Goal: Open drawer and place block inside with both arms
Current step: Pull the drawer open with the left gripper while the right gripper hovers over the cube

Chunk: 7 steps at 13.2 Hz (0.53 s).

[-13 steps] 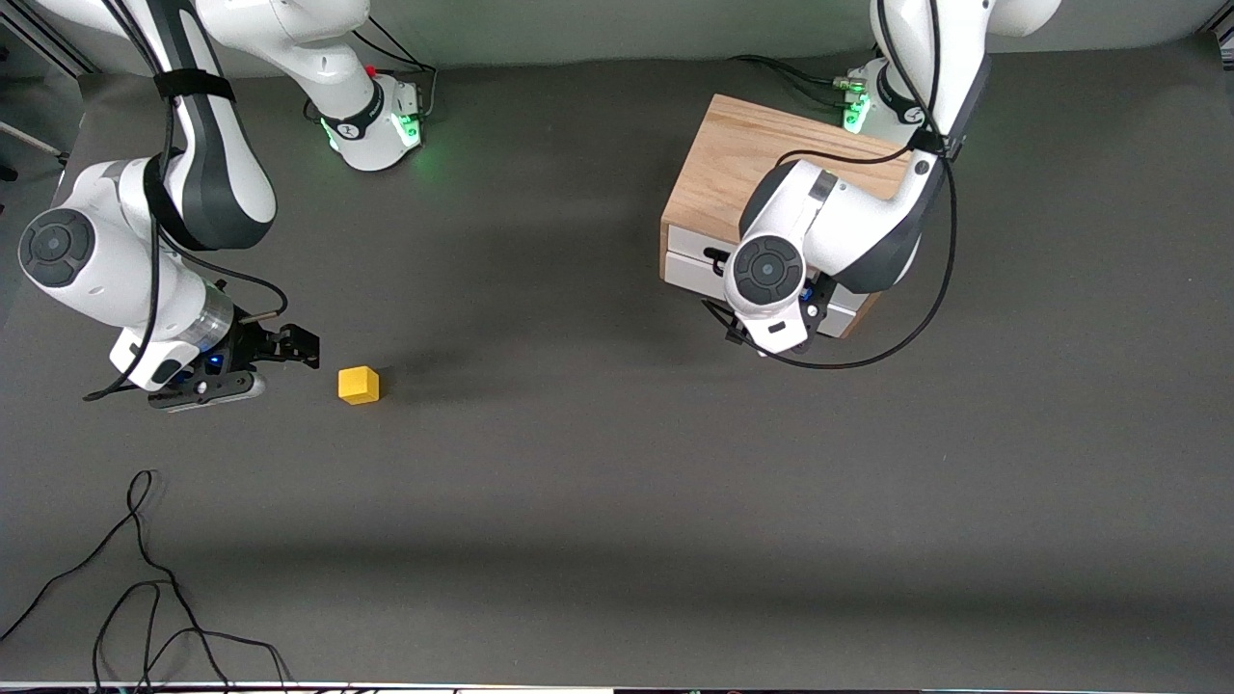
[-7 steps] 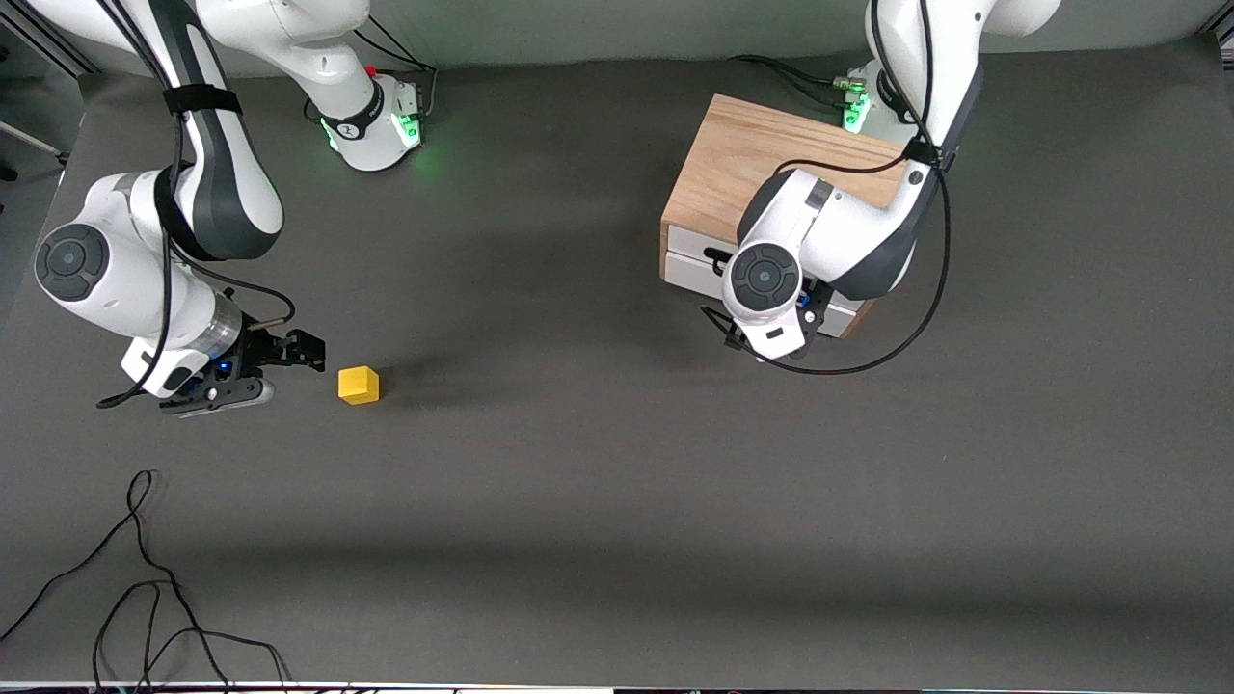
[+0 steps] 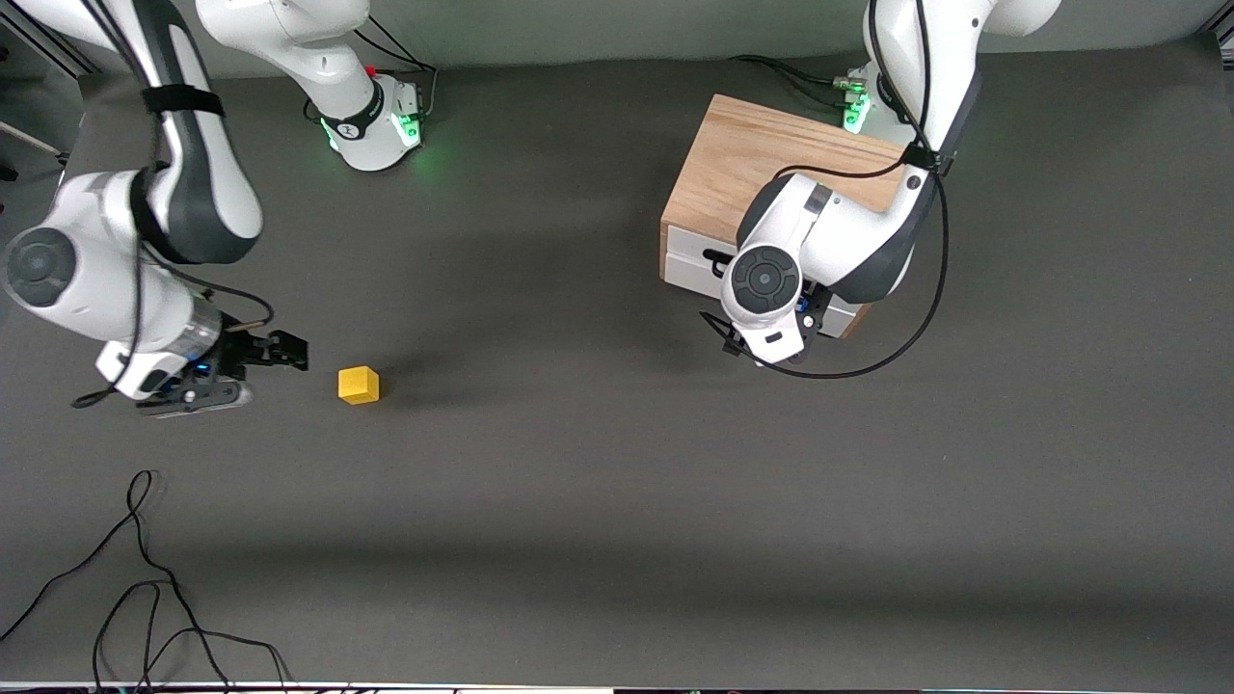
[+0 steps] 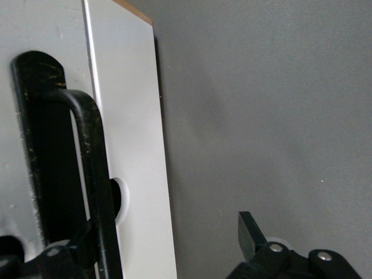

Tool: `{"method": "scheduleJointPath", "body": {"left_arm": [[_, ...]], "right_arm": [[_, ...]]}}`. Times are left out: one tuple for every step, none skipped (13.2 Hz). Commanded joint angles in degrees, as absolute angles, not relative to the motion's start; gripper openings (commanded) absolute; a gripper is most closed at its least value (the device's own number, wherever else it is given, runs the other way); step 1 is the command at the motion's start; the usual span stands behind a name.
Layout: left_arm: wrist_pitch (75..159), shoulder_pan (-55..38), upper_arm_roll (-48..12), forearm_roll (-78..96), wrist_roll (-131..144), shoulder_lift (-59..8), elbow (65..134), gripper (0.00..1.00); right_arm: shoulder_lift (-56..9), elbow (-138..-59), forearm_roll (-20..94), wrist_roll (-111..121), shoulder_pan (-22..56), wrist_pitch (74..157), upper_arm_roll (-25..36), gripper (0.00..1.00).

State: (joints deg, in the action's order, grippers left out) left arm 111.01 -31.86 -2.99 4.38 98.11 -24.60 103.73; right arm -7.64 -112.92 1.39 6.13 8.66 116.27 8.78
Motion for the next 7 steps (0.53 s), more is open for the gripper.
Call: {"method": "scheduleJointPath", "body": {"left_arm": [[111.01,-32.26,-2.64,3.08,99.23,-28.47,97.31,1.00],[111.01,-32.26,-2.55,3.08,99.23,-29.26,95.73,1.00],[110.92,-32.17,-2.55,3.08,99.14,-29.79,94.67,1.00],[111.00,-32.17,-2.55,3.08,99.05,-30.14,93.79,1.00],[111.01,-32.17,-2.46,3.08,98.97,-30.67,93.17,1.00],[111.01,-32.17,-2.46,3.08,98.88,-31.11,92.47,1.00],[111.01,-32.17,-2.46,3.08,98.70,-32.07,91.42,1.00]], "right_arm": [[-7.65,-106.80,1.58,6.59,8.79,108.03,9.84,1.00],[-7.04,-105.40,1.58,6.42,8.96,107.06,9.93,1.00],[-6.25,-104.60,1.50,6.42,9.14,105.22,9.93,1.00],[-6.07,-103.72,1.58,6.24,8.97,104.68,10.02,1.00],[-5.98,-103.36,1.67,6.33,9.05,104.50,10.11,1.00],[-6.50,-103.19,0.71,6.50,9.66,104.94,9.67,1.00],[-8.16,-103.27,-0.25,6.50,9.67,106.86,9.58,1.00]]}}
